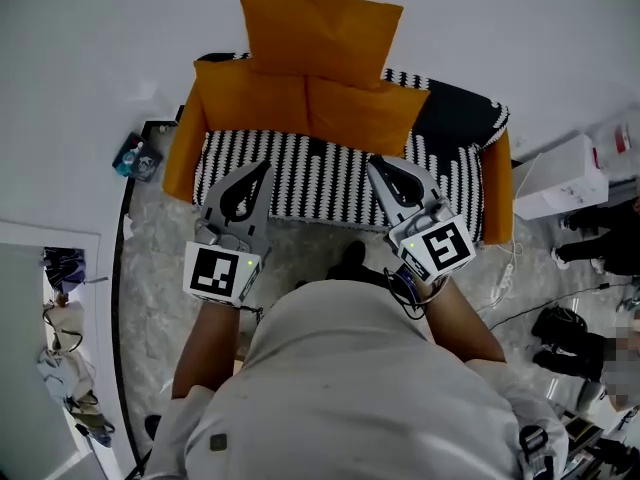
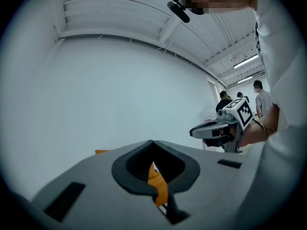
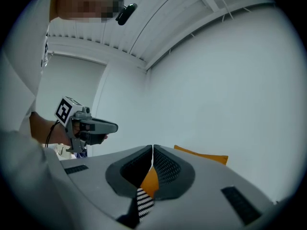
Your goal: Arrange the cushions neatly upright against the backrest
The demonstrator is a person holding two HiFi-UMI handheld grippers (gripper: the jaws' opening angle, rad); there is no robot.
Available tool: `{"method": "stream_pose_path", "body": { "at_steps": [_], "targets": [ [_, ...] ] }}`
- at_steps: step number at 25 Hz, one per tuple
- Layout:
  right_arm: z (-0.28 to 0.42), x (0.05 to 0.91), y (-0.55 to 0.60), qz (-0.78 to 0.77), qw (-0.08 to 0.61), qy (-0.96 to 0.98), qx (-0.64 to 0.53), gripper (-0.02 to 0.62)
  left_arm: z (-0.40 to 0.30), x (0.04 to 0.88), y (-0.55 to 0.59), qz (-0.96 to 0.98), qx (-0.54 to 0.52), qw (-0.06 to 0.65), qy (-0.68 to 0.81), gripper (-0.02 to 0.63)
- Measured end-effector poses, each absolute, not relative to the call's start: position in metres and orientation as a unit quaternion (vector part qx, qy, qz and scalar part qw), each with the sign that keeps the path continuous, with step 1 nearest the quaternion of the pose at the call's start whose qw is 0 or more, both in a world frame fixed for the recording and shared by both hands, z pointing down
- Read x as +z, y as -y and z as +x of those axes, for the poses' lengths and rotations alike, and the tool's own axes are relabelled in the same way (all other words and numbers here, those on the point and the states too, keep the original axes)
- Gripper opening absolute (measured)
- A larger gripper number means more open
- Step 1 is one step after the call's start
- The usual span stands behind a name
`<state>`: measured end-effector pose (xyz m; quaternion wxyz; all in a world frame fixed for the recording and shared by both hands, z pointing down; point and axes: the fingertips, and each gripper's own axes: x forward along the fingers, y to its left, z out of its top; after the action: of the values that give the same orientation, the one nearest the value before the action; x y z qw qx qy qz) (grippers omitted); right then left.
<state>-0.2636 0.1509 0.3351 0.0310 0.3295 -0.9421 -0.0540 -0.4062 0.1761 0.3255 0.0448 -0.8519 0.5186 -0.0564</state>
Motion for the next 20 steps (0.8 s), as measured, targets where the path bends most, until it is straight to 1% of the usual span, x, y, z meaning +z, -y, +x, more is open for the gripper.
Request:
{"method": "stream_pose_path", "body": {
  "at_steps": [13, 17, 20],
  "targets": [
    [-0.170, 0.335, -0.056, 0.329, 0.036, 0.942, -0.054, 0.029, -0.307, 0.328, -0.066, -0.856, -0.061, 0.046, -0.511, 0.009],
    [-0.154, 0.340, -0.038, 0.334, 0.033, 0.941, -0.043, 0.031, -0.290, 0.334, -0.046, -0.857, -0.082, 0.058, -0.506, 0.009],
    [-0.150, 0.349, -0.024, 0.336, 0.037, 0.940, -0.032, 0.031, -0.286, 0.342, -0.030, -0.859, -0.087, 0.049, -0.503, 0.009]
  ]
}}
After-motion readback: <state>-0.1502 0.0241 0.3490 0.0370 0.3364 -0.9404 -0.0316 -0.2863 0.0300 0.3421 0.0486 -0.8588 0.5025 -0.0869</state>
